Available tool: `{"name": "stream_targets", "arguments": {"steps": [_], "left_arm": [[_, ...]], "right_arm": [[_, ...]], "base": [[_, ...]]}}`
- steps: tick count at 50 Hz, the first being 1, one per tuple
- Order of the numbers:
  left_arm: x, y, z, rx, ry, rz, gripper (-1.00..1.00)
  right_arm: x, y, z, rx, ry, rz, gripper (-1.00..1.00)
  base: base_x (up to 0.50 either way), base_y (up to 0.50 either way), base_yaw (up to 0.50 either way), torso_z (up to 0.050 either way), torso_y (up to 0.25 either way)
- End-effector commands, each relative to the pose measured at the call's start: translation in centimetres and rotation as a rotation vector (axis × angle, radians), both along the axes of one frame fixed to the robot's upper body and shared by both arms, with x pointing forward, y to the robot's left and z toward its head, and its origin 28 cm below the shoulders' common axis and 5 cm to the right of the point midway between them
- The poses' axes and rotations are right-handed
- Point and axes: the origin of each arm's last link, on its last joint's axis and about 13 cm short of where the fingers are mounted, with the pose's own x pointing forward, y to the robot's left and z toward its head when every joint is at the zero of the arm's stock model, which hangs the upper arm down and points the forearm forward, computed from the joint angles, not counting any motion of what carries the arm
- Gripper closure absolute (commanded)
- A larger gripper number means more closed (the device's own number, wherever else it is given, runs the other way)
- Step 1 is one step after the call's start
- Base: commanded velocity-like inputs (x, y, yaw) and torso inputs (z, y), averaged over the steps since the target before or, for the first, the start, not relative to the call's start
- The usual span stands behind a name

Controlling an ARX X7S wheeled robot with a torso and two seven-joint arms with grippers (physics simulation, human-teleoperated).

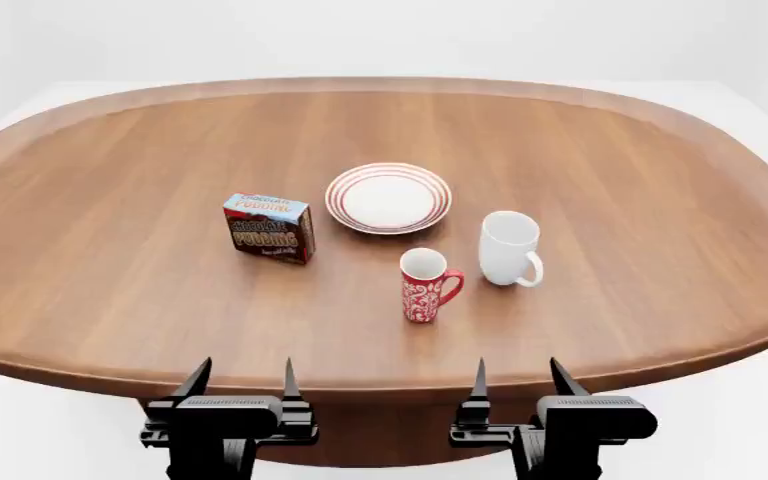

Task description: Put the chocolate pudding to the right of the plate.

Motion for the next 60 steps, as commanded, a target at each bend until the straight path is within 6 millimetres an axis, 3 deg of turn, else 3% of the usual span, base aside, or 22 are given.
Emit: {"name": "stream_targets", "arguments": {"steps": [1, 20, 43, 53, 57, 59, 60], "left_arm": [[0.0, 0.0, 0.0, 0.0, -0.001, -0.002, -1.0], [0.0, 0.0, -0.1, 0.0, 0.0, -0.005, -1.0], [-0.1, 0.1, -0.5, 0.001, 0.006, -0.001, -1.0], [-0.1, 0.0, -0.5, 0.004, 0.012, -0.002, -1.0], [0.5, 0.1, 1.0, 0.011, 0.024, -0.027, -1.0], [0.9, 0.2, 2.5, 0.062, -0.013, -0.041, -1.0], [1.6, 0.3, 4.4, 0.049, -0.002, -0.031, -1.0]], "right_arm": [[-0.1, 0.1, 0.1, 0.003, -0.006, 0.01, -1.0], [0.0, 0.0, -0.2, 0.006, 0.011, -0.01, -1.0], [-0.1, 0.2, -0.4, 0.017, 0.015, -0.009, -1.0], [-0.1, 0.1, -0.4, 0.002, 0.018, -0.008, -1.0], [0.3, -0.1, 1.0, -0.018, 0.034, 0.004, -1.0], [0.7, -0.4, 2.9, -0.013, 0.035, 0.011, -1.0], [1.2, -0.9, 4.3, 0.006, 0.031, 0.008, -1.0]], "base": [[0.0, 0.0, 0.0, 0.0, 0.0], [0.0, 0.0, 0.0, 0.0, 0.0], [0.0, 0.49, 0.0, 0.0, 0.0], [0.0, 0.0, 0.0, 0.0, 0.0], [0.0, 0.0, 0.0, 0.0, 0.0], [0.0, 0.0, 0.0, 0.0, 0.0], [0.0, 0.0, 0.0, 0.0, 0.0]]}}
